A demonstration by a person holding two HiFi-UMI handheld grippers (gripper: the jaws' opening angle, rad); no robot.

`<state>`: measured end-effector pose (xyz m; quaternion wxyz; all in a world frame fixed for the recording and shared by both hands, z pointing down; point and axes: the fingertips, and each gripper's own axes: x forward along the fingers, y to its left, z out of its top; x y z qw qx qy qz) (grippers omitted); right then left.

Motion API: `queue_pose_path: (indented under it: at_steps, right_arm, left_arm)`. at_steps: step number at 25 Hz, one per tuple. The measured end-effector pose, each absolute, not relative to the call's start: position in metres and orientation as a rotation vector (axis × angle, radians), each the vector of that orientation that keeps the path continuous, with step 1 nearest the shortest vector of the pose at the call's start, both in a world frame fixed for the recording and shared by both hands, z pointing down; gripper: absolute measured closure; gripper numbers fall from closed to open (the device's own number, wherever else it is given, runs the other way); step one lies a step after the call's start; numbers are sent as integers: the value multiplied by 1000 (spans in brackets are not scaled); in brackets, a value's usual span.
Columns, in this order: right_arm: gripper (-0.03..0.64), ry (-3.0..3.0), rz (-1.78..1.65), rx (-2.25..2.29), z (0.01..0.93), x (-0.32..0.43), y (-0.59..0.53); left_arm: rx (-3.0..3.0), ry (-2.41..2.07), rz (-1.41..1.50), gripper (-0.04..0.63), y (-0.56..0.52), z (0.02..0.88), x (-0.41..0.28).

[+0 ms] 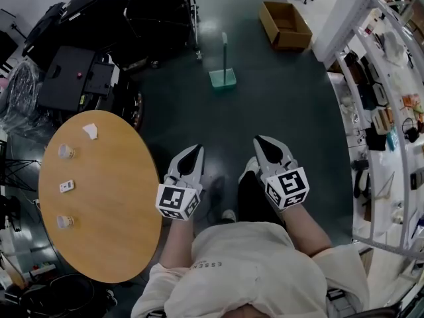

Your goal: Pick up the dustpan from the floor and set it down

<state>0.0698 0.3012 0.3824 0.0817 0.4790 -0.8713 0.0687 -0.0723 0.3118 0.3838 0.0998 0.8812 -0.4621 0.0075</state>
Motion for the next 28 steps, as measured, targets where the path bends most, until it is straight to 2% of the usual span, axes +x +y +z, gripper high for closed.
queue_pose_path:
  at_steps: [18, 28]
  right_arm:
    - [626, -2682, 125, 1137, 387, 84, -61]
    - [626, -2508, 342, 1179, 467, 79, -195]
  left_arm:
    - [2508, -1513, 41, 588, -11, 393, -53]
    - [2352, -1524, 70, 588, -157, 458, -68]
